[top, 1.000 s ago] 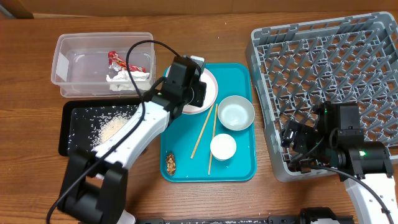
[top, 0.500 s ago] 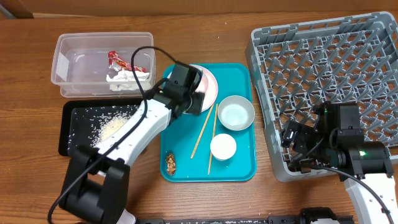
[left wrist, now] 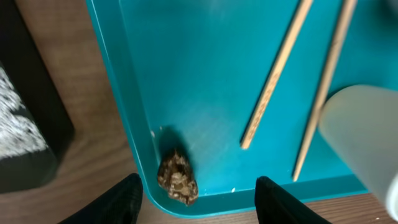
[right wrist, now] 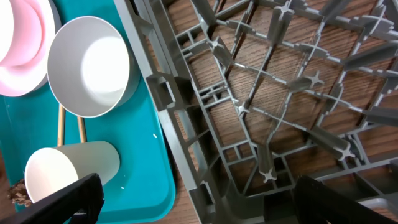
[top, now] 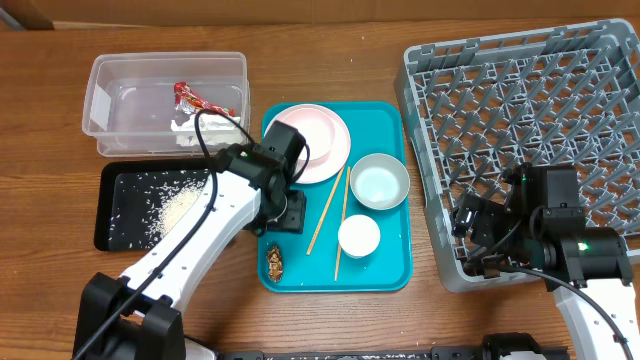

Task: Sort waste into correct bins and load items into the dishwasher
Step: 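Grasp the brown food scrap and drop it onto the black tray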

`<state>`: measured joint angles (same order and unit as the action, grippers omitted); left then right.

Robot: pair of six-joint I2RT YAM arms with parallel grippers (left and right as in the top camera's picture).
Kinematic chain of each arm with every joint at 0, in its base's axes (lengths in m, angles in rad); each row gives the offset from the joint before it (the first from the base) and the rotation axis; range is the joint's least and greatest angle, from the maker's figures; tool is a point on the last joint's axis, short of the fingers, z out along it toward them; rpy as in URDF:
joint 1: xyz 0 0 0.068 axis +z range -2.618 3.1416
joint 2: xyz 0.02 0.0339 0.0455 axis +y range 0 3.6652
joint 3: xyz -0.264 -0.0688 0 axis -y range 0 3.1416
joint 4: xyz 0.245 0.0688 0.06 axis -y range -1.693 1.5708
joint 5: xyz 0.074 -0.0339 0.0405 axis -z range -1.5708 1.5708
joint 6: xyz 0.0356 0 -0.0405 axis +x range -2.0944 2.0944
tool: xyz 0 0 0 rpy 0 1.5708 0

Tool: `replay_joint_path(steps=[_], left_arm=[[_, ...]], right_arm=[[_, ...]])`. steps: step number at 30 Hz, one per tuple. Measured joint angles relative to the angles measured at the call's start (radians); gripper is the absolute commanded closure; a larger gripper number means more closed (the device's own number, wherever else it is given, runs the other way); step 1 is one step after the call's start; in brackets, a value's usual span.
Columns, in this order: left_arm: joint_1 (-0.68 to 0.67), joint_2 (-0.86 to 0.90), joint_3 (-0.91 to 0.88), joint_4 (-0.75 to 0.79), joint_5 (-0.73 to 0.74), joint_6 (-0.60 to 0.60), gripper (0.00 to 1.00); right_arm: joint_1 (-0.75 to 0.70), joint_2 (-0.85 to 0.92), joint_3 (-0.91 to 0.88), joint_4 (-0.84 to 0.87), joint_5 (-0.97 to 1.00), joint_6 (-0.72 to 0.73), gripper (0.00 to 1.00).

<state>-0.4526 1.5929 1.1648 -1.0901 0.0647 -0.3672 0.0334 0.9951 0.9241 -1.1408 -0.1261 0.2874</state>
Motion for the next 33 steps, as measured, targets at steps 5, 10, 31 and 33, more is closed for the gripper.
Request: replay_joint_path(steps=[5,10,31,33], left_arm=[[-0.006,0.006,-0.118,0.058,0.03,-0.038,0.39],[-0.006,0.013,-0.235,0.151,0.05,-0.08,0.39],[0.052,0.013,-0.248,0.169,0.057,-0.136,0.96],[0.094,0.008,-0.185,0.137,0.036,-0.136,0.96]], right_arm=[[0.0,0.0,0.0,-0.001,0.0,0.0,0.0],[0.0,0.0,0.0,-0.001,0.0,0.0,0.0],[0.0,0.0,0.0,-0.003,0.0,0.0,0.0],[0.0,0.0,0.0,-0.003,0.0,0.0,0.0]])
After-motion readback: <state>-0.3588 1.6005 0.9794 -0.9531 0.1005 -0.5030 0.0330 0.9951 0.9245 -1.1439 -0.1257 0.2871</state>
